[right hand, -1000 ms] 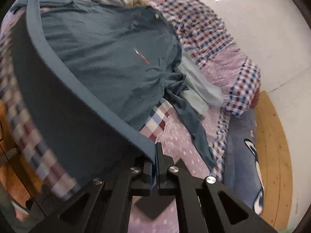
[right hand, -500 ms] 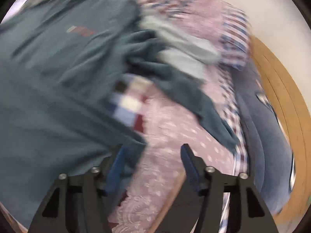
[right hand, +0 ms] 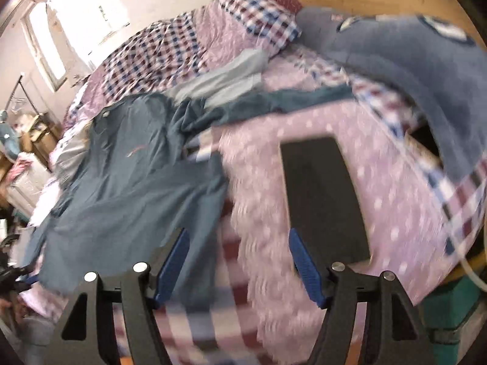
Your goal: Fold clothes
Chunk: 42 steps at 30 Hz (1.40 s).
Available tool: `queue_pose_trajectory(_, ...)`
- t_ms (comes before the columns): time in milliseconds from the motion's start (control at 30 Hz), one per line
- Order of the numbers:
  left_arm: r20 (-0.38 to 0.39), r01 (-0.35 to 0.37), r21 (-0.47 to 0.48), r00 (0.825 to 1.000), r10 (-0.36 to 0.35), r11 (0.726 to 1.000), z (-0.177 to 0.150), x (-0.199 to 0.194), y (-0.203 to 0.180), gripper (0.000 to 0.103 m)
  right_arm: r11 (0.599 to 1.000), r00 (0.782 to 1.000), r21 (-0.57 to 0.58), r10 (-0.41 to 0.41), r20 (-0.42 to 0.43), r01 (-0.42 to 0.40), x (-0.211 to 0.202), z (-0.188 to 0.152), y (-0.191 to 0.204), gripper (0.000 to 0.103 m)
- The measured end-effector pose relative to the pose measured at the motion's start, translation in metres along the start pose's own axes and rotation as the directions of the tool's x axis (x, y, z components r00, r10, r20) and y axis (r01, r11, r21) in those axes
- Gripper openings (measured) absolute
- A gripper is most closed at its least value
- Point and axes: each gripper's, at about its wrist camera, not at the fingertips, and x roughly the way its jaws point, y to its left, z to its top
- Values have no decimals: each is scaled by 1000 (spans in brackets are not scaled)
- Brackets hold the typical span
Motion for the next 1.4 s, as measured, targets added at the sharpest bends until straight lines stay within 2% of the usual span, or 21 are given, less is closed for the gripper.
queue_pose_trajectory(67,-47,-30,1,998,30,1000,-6,9,0,61,998,998,-37,39,-43,-41,4,-9,2,72)
queue_pose_trajectory(133,-80,-59,-3,995,58,998,-8,15,2,54,993,994,-88,73,-81,-80,7,-16,10,72)
queue_pose_trajectory(200,-81,-66,-10,995,65,998,-10,16,2,53,989,990,-104,93,-110,-105,10,-24,13,71)
queue_pose_trajectory(267,-79,-75,-15,994,74,997,-11,16,2,53,986,983,-98,123,-137,-137,15,-28,13,62)
queue_pose_trajectory(400,-78,-106,-20,992,104,994,-14,14,6,37,981,972,-85,158,-175,-175,25,-31,15,55)
queue_pose_trajectory(433,-78,-114,-21,991,112,993,-15,13,7,25,982,969,-84,153,-193,-172,29,-32,16,50)
queue_pose_trajectory(500,-79,-106,-26,991,104,994,-18,14,8,10,982,964,-84,147,-221,-169,36,-34,17,28)
queue_pose_trajectory(533,-75,-94,-28,993,92,995,-18,12,10,6,980,964,-91,153,-219,-176,36,-34,19,6)
queue_pose_trajectory(633,-54,-84,-38,995,82,996,-21,10,12,5,982,977,-113,131,-168,-151,24,-32,20,4)
queue_pose_trajectory(700,-17,-58,-60,998,57,997,-22,1,14,4,987,985,-91,118,-122,-129,12,-29,12,3)
queue_pose_trajectory(767,19,-21,-80,1000,22,997,-25,-9,17,4,987,985,-56,147,-94,-153,3,-25,4,3)
queue_pose_trajectory(867,40,7,-85,999,-3,996,-32,-17,16,4,988,987,-57,135,-92,-141,-3,-25,2,3)
queue_pose_trajectory(967,34,-5,-97,999,8,995,-34,-15,14,4,997,990,-35,57,-131,-62,3,-24,-6,4)
queue_pose_trajectory(1033,28,-15,-111,999,19,994,-32,-10,15,4,999,987,8,-41,-156,43,9,-24,-20,4)
queue_pose_trajectory(1200,-1,-42,-112,999,42,993,-34,-5,18,4,994,993,79,81,-91,-74,1,-17,-25,8)
queue_pose_trajectory(1233,-9,-37,-118,999,36,992,-33,-3,19,4,990,990,93,111,-90,-102,2,-17,-24,12)
queue_pose_trajectory(1267,-17,-31,-125,999,29,992,-33,-2,20,6,986,986,107,140,-88,-130,3,-17,-23,23)
queue_pose_trajectory(1300,-26,-26,-132,999,23,991,-32,0,22,7,981,982,124,163,-100,-150,7,-18,-24,29)
queue_pose_trajectory(1333,-32,-31,-139,999,27,990,-33,0,23,8,976,977,140,180,-112,-164,10,-19,-23,43)
queue_pose_trajectory(1367,-45,-34,-147,999,27,989,-33,2,25,10,974,975,149,188,-121,-169,12,-20,-22,48)
queue_pose_trajectory(1400,-57,-36,-155,998,27,987,-33,3,26,12,972,972,158,195,-130,-174,15,-21,-21,48)
